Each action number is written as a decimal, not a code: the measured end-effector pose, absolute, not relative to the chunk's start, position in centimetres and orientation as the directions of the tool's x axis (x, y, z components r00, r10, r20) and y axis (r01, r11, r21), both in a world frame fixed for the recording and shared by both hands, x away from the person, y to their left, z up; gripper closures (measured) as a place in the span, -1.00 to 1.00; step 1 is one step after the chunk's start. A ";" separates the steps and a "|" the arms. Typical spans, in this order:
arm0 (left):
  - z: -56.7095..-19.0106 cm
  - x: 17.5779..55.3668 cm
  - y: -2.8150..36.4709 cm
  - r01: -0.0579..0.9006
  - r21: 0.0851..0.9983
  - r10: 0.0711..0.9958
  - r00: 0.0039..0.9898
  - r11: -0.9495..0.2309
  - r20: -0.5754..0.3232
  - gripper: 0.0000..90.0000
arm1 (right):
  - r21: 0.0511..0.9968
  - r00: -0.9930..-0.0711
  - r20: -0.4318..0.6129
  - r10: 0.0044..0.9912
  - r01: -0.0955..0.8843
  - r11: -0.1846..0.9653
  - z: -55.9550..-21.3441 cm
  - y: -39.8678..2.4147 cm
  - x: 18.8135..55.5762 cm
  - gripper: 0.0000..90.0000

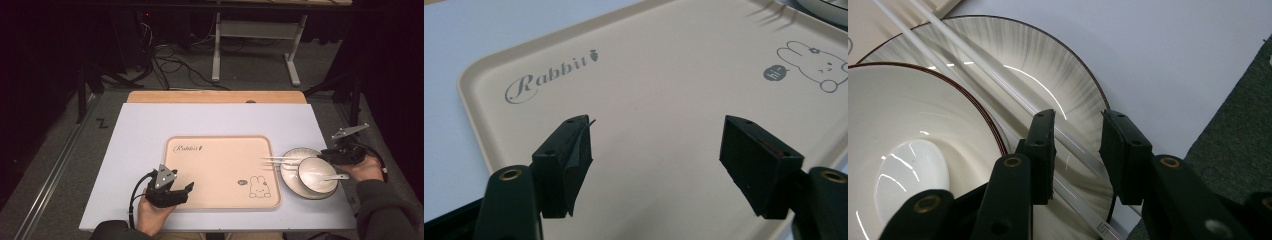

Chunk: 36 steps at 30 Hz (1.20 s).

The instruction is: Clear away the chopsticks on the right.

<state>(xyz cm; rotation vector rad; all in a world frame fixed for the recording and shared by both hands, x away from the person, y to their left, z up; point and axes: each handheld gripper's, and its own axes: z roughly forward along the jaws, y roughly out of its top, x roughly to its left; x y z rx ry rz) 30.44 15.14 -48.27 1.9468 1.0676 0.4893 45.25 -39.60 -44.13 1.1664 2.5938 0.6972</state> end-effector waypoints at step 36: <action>-48.3 30.4 15.1 0.490 0.824 0.824 0.564 -0.285 -0.051 -0.35 | 0.457 -0.677 -0.001 0.736 0.654 0.603 -44.6 -39.6 46.0 0.61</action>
